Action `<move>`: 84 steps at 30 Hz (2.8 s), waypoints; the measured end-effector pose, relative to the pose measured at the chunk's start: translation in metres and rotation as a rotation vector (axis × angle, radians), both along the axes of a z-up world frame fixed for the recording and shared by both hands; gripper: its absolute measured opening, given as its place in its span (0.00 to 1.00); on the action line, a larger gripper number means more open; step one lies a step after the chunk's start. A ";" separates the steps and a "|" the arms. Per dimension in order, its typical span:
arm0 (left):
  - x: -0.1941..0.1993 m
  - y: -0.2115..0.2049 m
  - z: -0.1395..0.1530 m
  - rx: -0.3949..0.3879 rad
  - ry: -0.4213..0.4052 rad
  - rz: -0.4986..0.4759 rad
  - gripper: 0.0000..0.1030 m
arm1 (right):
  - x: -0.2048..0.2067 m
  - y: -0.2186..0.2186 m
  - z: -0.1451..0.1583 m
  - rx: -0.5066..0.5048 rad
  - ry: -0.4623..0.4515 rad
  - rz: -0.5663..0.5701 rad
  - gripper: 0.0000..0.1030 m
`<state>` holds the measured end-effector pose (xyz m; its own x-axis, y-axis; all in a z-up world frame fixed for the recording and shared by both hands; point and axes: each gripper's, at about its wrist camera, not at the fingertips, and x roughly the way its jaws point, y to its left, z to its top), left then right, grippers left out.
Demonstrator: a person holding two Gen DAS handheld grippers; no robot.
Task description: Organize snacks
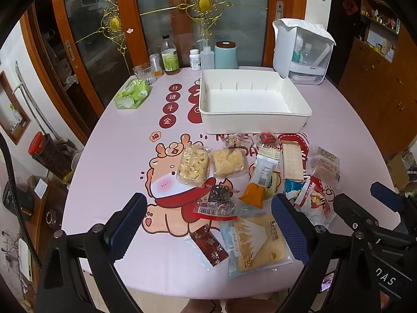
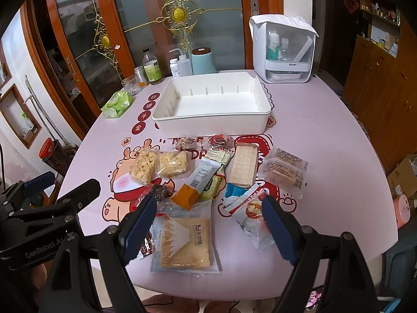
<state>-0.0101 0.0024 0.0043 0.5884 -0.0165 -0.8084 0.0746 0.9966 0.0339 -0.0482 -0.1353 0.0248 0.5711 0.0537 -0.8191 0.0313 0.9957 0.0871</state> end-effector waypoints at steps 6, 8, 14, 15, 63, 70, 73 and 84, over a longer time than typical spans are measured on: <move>0.001 0.001 -0.002 0.012 0.011 0.002 0.93 | 0.003 -0.002 -0.002 0.013 -0.003 0.006 0.81; 0.001 0.002 -0.002 0.011 0.017 0.005 0.93 | 0.003 -0.001 -0.002 0.016 -0.004 0.006 0.81; 0.003 0.007 -0.005 -0.012 0.038 0.008 0.93 | 0.002 0.002 0.000 0.016 -0.005 0.013 0.81; 0.003 0.008 -0.005 -0.015 0.041 0.007 0.93 | 0.002 0.003 0.001 0.015 -0.006 0.014 0.81; 0.026 0.073 -0.080 -0.065 0.173 0.074 0.93 | 0.013 0.024 -0.097 0.077 0.228 0.185 0.95; 0.031 0.071 -0.142 -0.043 0.278 0.079 0.93 | 0.026 0.040 -0.151 0.123 0.319 0.200 1.00; 0.033 0.072 -0.166 -0.041 0.318 0.089 0.93 | 0.028 0.050 -0.170 0.097 0.351 0.199 1.00; 0.040 0.081 -0.207 -0.084 0.406 0.131 0.93 | 0.028 0.067 -0.207 -0.035 0.384 0.194 1.00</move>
